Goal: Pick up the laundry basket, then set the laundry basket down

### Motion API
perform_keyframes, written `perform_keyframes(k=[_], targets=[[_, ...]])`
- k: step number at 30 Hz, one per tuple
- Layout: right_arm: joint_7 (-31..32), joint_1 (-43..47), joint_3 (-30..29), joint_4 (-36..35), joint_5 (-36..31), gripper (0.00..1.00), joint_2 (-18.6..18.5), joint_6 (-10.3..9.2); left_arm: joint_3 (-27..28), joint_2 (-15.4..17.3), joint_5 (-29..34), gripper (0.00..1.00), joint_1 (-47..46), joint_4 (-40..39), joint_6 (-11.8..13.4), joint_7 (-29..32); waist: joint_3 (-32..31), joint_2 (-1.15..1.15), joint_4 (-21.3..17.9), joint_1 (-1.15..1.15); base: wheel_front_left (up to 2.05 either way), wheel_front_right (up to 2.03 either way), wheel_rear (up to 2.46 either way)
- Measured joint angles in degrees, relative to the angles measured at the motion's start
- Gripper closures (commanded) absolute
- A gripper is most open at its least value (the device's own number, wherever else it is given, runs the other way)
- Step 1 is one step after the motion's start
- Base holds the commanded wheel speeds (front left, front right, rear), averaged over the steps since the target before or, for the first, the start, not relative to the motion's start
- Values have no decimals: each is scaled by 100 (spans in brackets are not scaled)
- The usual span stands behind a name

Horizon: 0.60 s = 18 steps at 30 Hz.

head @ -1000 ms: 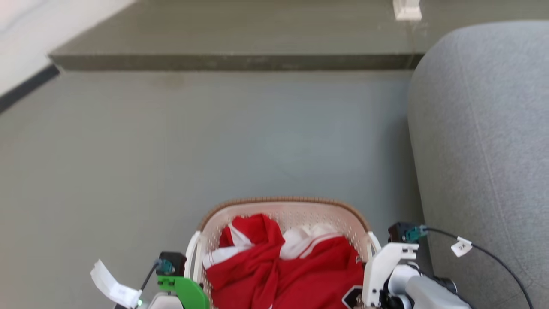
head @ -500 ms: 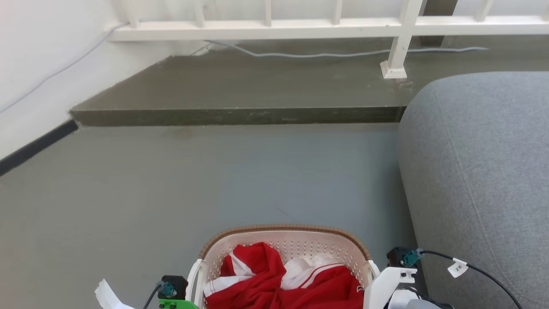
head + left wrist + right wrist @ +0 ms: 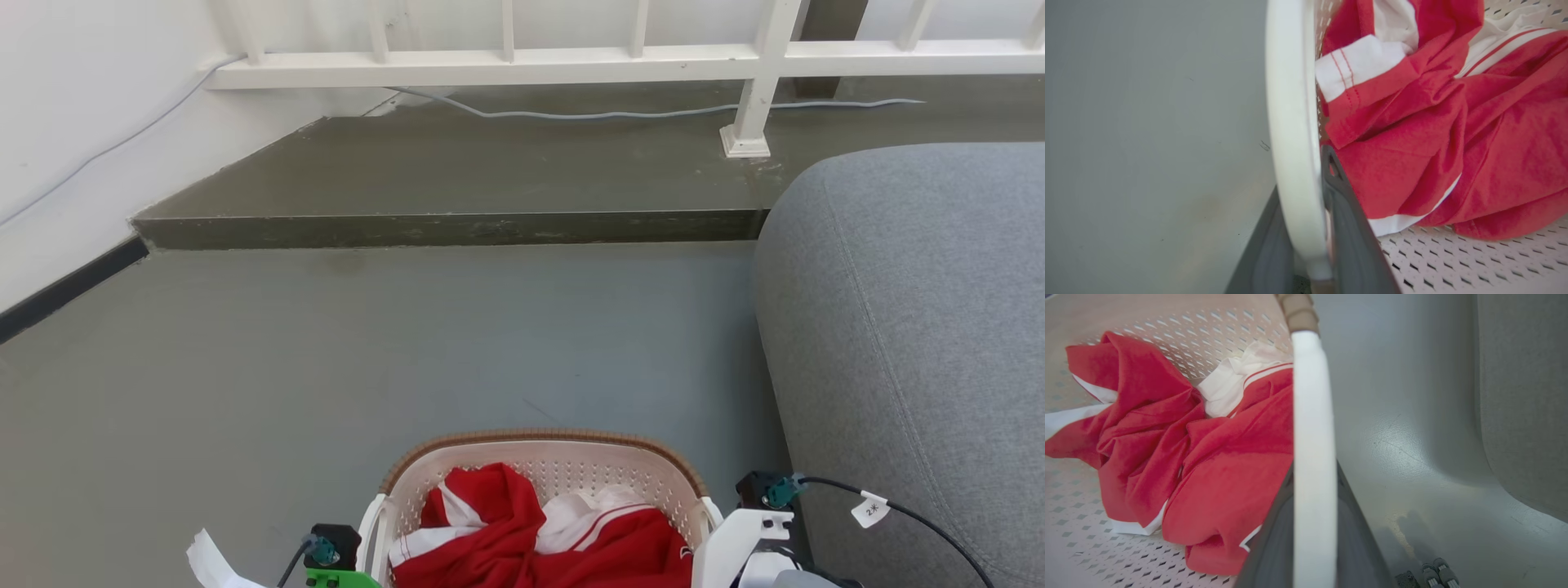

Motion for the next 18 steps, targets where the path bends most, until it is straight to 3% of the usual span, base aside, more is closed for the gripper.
perform_keyframes(k=[18], targets=[[-5,-10,176,-13,166,100,-18,-59,-123,20,-177,100,4,-55,66,48,54,0,-31,0,0,0,0]])
